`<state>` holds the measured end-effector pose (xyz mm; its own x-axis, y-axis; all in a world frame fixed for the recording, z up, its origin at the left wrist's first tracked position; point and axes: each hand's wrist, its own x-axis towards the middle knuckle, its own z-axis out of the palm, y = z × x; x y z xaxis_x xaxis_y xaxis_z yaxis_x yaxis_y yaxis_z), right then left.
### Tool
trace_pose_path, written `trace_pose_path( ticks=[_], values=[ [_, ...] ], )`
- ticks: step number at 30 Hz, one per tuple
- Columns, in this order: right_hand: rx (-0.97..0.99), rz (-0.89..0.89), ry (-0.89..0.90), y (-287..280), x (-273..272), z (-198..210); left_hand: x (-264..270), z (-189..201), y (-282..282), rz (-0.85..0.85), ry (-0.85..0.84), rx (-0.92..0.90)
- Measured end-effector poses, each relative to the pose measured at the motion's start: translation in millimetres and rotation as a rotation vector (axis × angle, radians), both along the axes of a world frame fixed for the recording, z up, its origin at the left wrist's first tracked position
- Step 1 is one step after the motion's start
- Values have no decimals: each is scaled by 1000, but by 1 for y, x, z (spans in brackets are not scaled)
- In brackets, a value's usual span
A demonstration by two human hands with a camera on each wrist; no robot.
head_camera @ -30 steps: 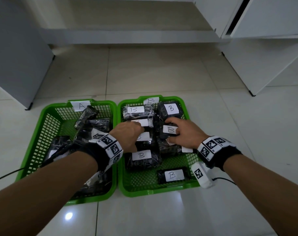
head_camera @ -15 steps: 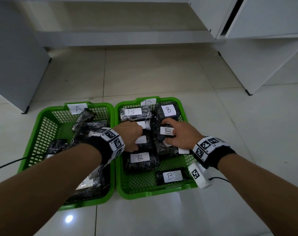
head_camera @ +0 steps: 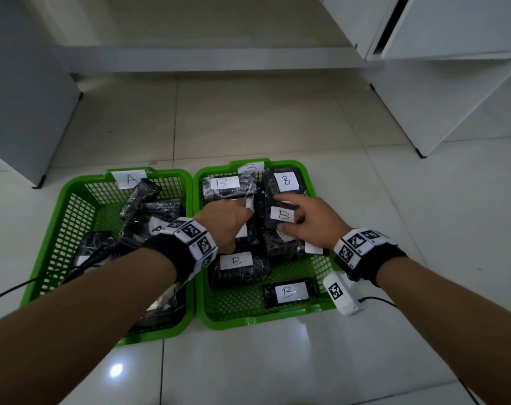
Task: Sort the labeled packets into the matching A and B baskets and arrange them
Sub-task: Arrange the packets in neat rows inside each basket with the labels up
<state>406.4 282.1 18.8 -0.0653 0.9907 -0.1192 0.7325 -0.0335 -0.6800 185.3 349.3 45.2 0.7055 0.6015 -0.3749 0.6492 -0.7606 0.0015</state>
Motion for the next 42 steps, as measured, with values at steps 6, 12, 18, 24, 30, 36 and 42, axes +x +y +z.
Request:
trace_pose_path(
  ticks=[6,12,18,24,30,36,42],
  values=[
    [-33,-236,155,-2,7,6,8,-5,-10,-3,43,14],
    [-153,-372,478,-5,11,14,-2,-2,10,160,-99,-147],
    [-245,-480,737,-14,9,20,7,7,-6,546,-753,-471],
    [-203,-458,615,-18,-5,30,18,5,-18,743,-900,-709],
    [-413,158,-225,-39,-18,19,-9,-1,-6,863,-823,-569],
    [-451,467,-589,-42,-47,7,-10,0,-5,812,-714,-562],
    [-454,506,-685,-34,-41,20,-11,-2,-8,745,-639,-584]
  ],
)
